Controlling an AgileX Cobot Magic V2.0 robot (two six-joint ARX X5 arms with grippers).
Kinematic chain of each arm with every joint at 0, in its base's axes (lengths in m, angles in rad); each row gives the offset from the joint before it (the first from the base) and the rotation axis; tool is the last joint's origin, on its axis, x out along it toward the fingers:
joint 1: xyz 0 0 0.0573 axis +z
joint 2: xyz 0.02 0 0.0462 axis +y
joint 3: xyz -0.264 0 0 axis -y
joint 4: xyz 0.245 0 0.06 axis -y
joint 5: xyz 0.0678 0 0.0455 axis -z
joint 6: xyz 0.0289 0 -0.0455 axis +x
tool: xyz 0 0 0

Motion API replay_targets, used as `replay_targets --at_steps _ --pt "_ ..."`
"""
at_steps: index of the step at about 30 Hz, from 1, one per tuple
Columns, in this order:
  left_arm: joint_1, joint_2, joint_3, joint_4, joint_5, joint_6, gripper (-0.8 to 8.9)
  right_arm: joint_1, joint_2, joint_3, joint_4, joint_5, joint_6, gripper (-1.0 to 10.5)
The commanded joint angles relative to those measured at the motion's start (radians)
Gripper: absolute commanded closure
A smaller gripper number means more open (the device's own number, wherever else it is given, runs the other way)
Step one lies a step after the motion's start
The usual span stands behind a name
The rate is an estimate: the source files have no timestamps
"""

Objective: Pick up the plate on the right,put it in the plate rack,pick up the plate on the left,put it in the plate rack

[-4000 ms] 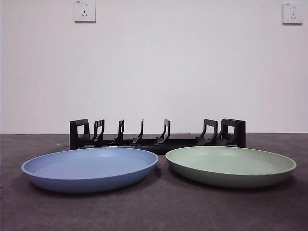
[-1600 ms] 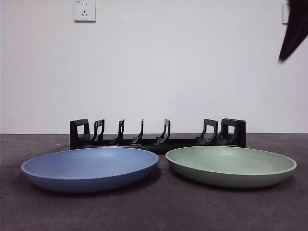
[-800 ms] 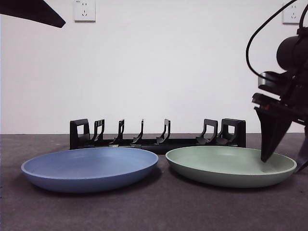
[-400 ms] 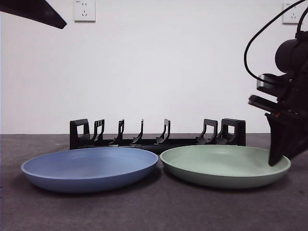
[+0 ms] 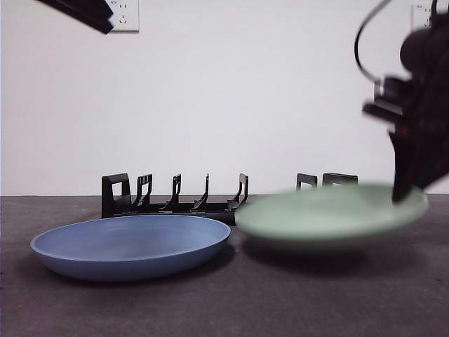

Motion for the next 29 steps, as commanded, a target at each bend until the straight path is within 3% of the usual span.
replay_targets --at_steps 1,7,12,14,22,29 --pt "-0.047 0.010 0.002 0.031 -0.061 0.138 1.58 -0.002 -0.048 0.105 -0.072 -0.039 -0.016 9.6" --pt "-0.138 0.064 0.002 0.172 -0.200 0.314 1.58 0.017 -0.074 0.287 -0.213 -0.135 -0.010 9.6" --pt "-0.188 0.132 0.002 0.273 -0.290 0.442 1.90 0.073 -0.074 0.368 -0.295 -0.142 -0.011 9.6" --pt "-0.209 0.163 0.002 0.296 -0.329 0.478 2.57 0.103 -0.074 0.382 -0.294 -0.147 -0.009 9.6" --pt "-0.250 0.238 0.002 0.302 -0.395 0.519 2.76 0.173 -0.074 0.392 -0.296 -0.147 -0.006 9.6" --pt "-0.266 0.243 0.002 0.301 -0.424 0.519 6.65 0.178 -0.073 0.392 -0.295 -0.147 -0.006 9.6"
